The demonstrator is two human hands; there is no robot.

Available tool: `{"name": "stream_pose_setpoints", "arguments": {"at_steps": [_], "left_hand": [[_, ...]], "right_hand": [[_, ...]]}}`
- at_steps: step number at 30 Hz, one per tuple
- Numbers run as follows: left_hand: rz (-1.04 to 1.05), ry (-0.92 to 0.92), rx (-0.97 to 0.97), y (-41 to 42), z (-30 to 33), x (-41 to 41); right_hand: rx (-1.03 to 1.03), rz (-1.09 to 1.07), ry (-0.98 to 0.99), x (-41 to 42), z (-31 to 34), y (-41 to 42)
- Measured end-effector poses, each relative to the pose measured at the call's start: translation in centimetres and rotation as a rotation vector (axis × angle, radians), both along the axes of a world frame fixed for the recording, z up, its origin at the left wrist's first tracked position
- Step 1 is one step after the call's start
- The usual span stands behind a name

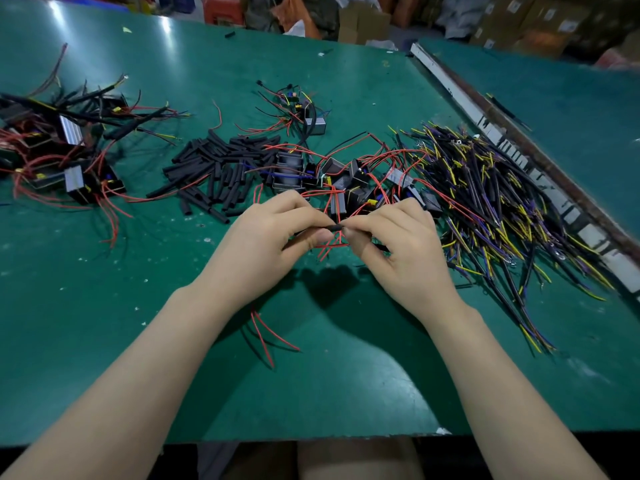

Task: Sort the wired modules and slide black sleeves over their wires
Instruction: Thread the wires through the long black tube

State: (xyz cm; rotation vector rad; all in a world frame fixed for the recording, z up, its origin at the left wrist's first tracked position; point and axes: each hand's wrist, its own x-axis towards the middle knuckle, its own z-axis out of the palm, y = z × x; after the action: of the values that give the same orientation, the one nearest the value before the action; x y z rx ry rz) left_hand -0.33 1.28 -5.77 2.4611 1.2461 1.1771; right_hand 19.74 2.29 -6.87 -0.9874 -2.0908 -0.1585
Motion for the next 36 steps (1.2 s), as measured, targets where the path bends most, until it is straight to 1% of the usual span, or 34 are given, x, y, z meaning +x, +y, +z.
{"name": "stream_pose_setpoints", "arguments": {"at_steps": [8,12,18,23,27,29,32,34,36], "left_hand": [[0.093,0.02,0.047,-0.3,-0.4,0.7],[0.102,0.028,0.006,-0.4,-0.5,0.9],[0.131,-0.074,-0.022,-0.7,-0.6,1.4],[0.148,-0.1,0.013,-0.6,-0.7,1.7],[0.135,-0.115,0.037,-0.7,-0.7,1.8],[0.103,-0.122,0.028,-0.6,-0.7,1.8],[0.089,-0.116,0.025,-0.4,-0.8,1.5],[0.106,-0.117,0.027,-0.3,-0.8,1.4],[0.113,-0.118,0.025,-0.4,-0.8,1.3]], "right_hand": [[-0.006,0.011,-0.029,-0.1,-0.2,0.2],[-0.054,0.004,0.003,0.0,-0.1,0.3],[-0.141,0.057,0.055,-0.2,0.2,0.2],[-0.206,0.022,0.151,-0.4,0.4,-0.1],[-0.229,0.068,0.205,-0.5,0.7,-0.3],[-0.245,0.087,0.197,-0.4,0.8,-0.5],[-0.322,0.071,0.159,0.1,1.1,-0.4],[-0.3,0.061,0.105,0.6,1.3,-0.1],[-0.254,0.047,0.103,1.0,1.3,0.2]]}}
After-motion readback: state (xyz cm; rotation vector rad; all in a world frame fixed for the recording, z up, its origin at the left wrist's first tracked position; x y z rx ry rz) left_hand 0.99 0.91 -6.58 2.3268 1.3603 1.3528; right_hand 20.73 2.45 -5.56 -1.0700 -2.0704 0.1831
